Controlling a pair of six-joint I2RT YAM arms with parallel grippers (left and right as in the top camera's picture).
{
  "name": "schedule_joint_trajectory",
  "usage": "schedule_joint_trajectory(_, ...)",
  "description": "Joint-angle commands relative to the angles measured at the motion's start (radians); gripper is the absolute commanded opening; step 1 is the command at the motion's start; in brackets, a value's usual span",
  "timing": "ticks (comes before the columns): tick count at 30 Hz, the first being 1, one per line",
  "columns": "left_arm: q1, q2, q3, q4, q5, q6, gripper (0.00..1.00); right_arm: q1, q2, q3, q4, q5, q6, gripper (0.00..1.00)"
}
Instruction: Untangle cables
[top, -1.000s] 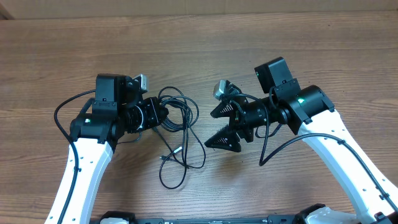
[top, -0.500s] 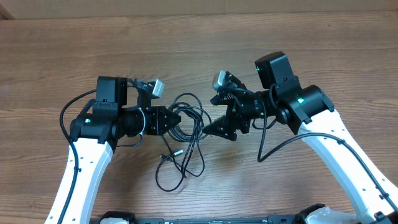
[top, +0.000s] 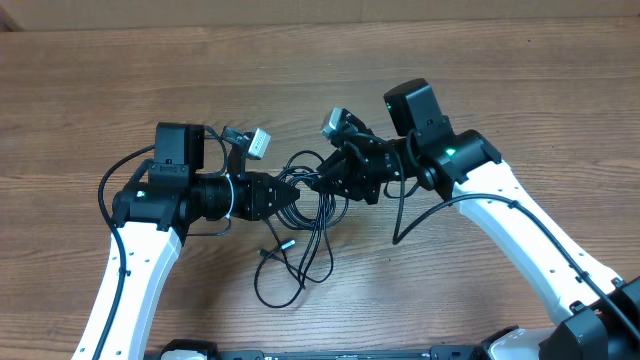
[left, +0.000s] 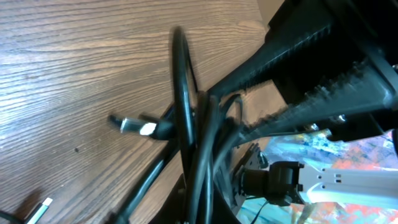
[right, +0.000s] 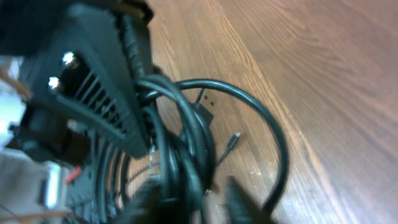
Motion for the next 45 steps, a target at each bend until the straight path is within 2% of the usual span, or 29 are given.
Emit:
schedule_joint_trajectory(1, -0.008, 0.004, 0.021, 0.001, 0.071, 0.022, 0.04, 0.006, 0.005, -0.003, 0.006, -0.004, 0.025, 0.06)
schedule_joint_trajectory(5, -0.008, 0.004, 0.021, 0.009, 0.080, 0.022, 0.04, 0.006, 0.005, -0.004, -0.031, 0.000, 0.024, 0.04)
schedule_joint_trajectory(10, -0.008, 0.004, 0.021, 0.082, 0.162, 0.021, 0.05, 0.006, 0.005, -0.008, -0.098, 0.025, 0.019, 0.04)
schedule_joint_trajectory(14, -0.005, 0.004, 0.021, 0.130, 0.139, 0.013, 0.04, 0.006, 0.005, -0.009, -0.172, 0.020, 0.013, 0.04)
schedule_joint_trajectory(18, -0.005, 0.004, 0.021, 0.145, 0.069, -0.042, 0.04, 0.006, 0.005, -0.009, -0.237, -0.001, -0.052, 0.04)
schedule_joint_trajectory(24, -0.006, 0.004, 0.021, 0.144, 0.063, -0.047, 0.04, 0.005, 0.005, -0.009, -0.214, 0.003, -0.051, 0.04)
schedule_joint_trajectory(28, -0.006, 0.004, 0.021, 0.144, 0.062, -0.047, 0.04, -0.001, 0.005, -0.009, -0.191, 0.004, -0.040, 0.08)
schedule_joint_trajectory(32, -0.006, 0.004, 0.021, 0.143, 0.035, -0.049, 0.04, -0.021, 0.005, -0.007, -0.181, 0.006, 0.004, 0.23)
schedule_joint_trajectory(34, -0.006, 0.004, 0.021, 0.143, 0.002, -0.070, 0.04, -0.044, 0.005, 0.003, -0.182, 0.007, 0.063, 0.27)
schedule_joint_trajectory(38, -0.006, 0.004, 0.021, 0.143, -0.083, -0.124, 0.04, -0.104, 0.002, 0.034, -0.193, 0.006, 0.200, 0.39)
schedule_joint_trajectory(41, -0.006, 0.004, 0.021, 0.144, -0.098, -0.137, 0.04, -0.140, -0.002, 0.037, -0.193, -0.001, 0.257, 0.52)
schedule_joint_trajectory(45, -0.007, 0.004, 0.021, 0.144, -0.097, -0.137, 0.04, -0.128, -0.002, 0.031, -0.196, -0.032, 0.227, 0.82)
